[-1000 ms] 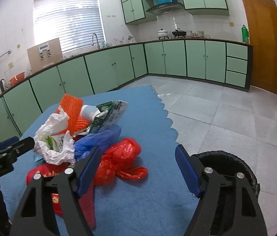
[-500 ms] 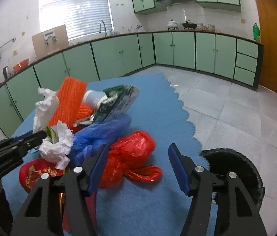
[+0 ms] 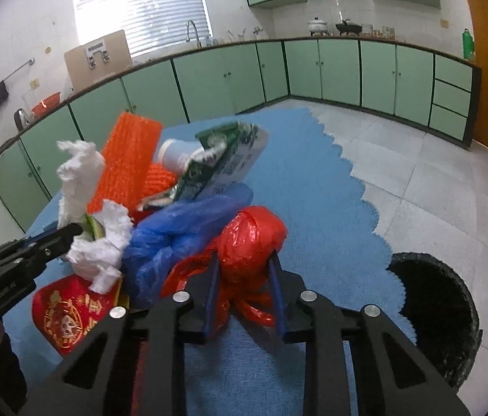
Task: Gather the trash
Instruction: 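Grasp the white tissue with the left gripper while the right grasps the red bag, then carry tissue and red bag over the bin and open both grippers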
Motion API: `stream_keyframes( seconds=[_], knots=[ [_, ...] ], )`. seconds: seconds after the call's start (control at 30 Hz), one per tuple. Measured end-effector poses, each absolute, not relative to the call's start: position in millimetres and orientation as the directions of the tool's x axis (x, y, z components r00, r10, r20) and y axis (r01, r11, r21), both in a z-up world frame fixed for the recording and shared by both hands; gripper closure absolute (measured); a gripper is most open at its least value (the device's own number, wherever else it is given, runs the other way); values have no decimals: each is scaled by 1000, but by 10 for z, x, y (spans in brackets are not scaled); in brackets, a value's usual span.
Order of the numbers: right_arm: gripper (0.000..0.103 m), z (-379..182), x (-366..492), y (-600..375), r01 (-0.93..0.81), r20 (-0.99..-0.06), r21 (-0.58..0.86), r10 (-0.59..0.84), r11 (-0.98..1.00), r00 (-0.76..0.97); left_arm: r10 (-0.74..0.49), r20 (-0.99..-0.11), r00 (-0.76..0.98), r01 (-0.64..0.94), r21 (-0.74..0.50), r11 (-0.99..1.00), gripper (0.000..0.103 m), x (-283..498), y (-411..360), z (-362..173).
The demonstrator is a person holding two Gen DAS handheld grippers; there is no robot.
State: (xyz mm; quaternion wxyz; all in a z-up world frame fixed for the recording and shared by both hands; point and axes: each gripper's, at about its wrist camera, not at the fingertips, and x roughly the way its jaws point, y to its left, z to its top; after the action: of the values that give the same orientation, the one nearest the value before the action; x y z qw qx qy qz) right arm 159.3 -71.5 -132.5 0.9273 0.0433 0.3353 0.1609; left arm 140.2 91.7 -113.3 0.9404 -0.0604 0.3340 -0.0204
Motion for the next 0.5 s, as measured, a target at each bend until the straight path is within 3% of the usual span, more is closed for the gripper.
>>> stream_keyframes(
  seconds=[0.5],
  knots=[
    [77, -782, 1337, -978, -244, -511, 172, 298, 954, 806, -111, -533, 839, 30, -158, 987, 95, 1201, 847, -676]
  ],
)
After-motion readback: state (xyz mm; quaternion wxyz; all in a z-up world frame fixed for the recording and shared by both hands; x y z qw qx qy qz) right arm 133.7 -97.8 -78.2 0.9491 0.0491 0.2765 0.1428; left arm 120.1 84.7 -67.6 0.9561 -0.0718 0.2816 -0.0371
